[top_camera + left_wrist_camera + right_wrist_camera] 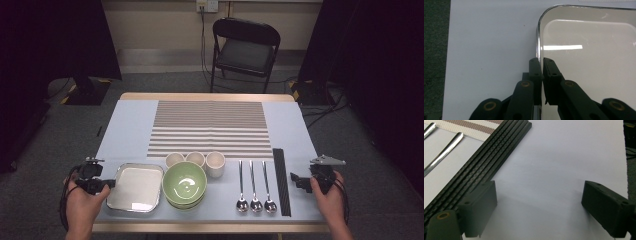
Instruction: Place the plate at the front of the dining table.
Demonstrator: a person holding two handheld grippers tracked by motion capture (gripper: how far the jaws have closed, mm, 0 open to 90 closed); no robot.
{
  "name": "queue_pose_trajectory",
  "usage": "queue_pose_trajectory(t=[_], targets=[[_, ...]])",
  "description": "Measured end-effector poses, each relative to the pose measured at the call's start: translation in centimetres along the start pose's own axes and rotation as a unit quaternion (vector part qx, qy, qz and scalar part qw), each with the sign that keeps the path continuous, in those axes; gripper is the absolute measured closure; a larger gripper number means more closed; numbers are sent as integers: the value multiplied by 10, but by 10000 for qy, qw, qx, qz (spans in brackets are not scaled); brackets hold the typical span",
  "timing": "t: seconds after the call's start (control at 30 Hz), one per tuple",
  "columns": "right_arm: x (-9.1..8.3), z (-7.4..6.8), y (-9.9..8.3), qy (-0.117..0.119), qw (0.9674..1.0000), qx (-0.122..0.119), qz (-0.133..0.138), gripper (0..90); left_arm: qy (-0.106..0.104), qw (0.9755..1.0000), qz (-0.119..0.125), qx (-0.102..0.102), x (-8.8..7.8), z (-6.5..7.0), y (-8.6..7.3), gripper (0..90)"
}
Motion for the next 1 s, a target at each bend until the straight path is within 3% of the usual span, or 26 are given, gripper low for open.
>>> queue_pose_trajectory(t=[0.07,0.27,0.43,0.6,0.67,0.7,0.73,0.8,0.9,1.0], targets=[[0,0,0,3,10000,-6,-3,120,80,9999,-54,91,0,2,0,862],[0,0,0,0,10000,-1,-2,120,71,10000,46,-22,-4,0,3,883],[0,0,0,4,10000,-10,-1,120,121,9998,113,78,-7,2,6,900],[0,0,0,-2,10000,-14,4,120,-5,10000,50,3,-4,5,5,900],[0,0,0,-1,10000,-3,0,120,60,9999,111,46,-5,4,6,900],[0,0,0,-1,10000,-3,0,120,189,9996,155,120,-6,2,6,900],[0,0,0,0,10000,-3,2,120,180,9994,241,140,-7,1,7,884],[0,0,0,-1,10000,-4,2,120,155,9994,243,174,-5,-1,6,762],[0,0,0,-1,10000,-6,1,120,-22,9997,183,169,3,1,3,759],[0,0,0,-2,10000,-13,4,120,20,9994,71,349,11,3,1,781]])
Point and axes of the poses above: each handheld gripper's, and its own axes: x roughly forward along the jaws, y roughly out of its top, z roughly to its right, the point moved 8 cm from there along x, roughly forward along the jaws, and after that the axes turned 1 degree about -y, right-handed, at the moved point
